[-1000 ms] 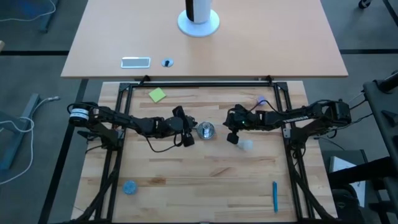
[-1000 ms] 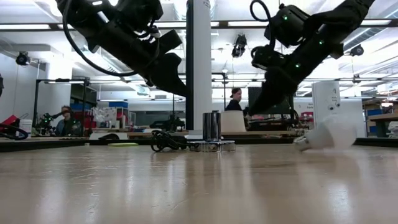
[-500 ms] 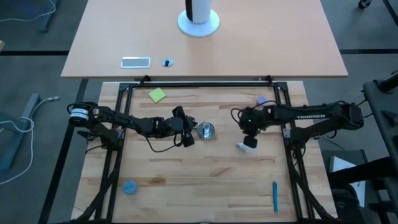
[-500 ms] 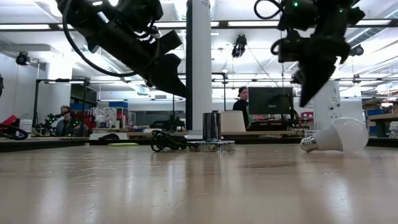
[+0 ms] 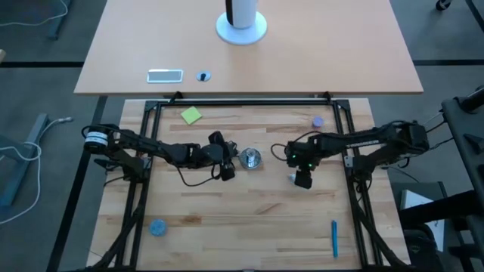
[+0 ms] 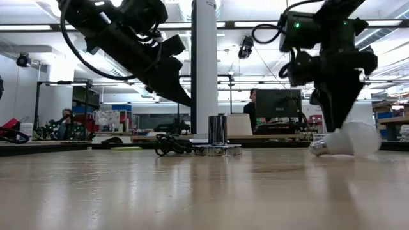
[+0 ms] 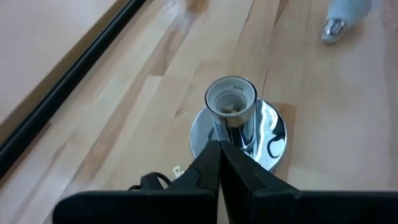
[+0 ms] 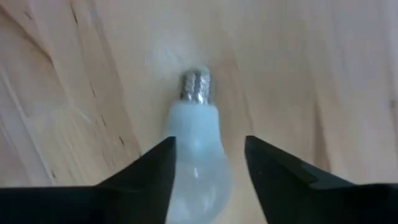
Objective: Screw lightbulb
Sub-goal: Remove the white lightbulb from the silver lamp
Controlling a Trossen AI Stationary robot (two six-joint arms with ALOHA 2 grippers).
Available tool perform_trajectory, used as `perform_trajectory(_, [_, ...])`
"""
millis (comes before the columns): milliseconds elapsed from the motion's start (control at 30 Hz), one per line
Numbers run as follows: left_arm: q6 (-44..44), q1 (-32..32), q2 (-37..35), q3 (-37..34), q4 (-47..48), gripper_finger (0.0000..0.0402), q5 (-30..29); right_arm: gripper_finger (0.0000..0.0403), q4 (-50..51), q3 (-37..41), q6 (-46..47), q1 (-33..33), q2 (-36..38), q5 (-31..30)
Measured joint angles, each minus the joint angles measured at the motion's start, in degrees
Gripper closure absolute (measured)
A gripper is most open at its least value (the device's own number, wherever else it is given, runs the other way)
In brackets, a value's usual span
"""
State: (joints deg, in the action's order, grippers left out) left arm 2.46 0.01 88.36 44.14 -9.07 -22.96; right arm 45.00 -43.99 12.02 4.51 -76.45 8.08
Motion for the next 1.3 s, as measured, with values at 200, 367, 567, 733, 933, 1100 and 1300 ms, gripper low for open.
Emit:
perform_trajectory(200, [0.24, -0.09, 0.0, 0.0, 0.63, 0.0401, 0.0, 0.0154, 0.0, -2.14, -1.34, -1.47, -5.47, -0.06])
perform_trajectory(367, [0.26, -0.09, 0.0, 0.0, 0.64, 0.0401, 0.0, 0.0124, 0.52, -3.36, -0.42, -2.27, -7.67, 0.0])
perform_trajectory(567, [0.26, -0.09, 0.0, 0.0, 0.63, 0.0401, 0.0, 0.0126, 0.63, -3.23, -0.43, -3.49, -13.65, 0.83])
perform_trajectory(733, [0.65, -0.09, 0.0, -0.02, 0.78, 0.0401, 0.0, 0.0152, 1.14, -4.06, -2.76, -3.46, -18.72, -1.48])
perform_trajectory(933, [0.67, -0.09, 0.0, -0.02, 1.5, 0.0401, -0.02, 0.0205, 1.02, -3.89, -7.89, -3.44, -18.57, -5.93])
perform_trajectory(1100, [0.67, -0.09, 0.0, -0.02, 1.5, 0.0401, -0.26, 0.0254, -1.65, -4.17, -11.66, -1.75, -16.0, -9.34])
perform_trajectory(1300, [0.88, -0.21, 0.0, -0.02, 1.57, 0.0401, -0.33, 0.027, -4.62, -4.24, -13.67, 0.4, -14.23, -15.93])
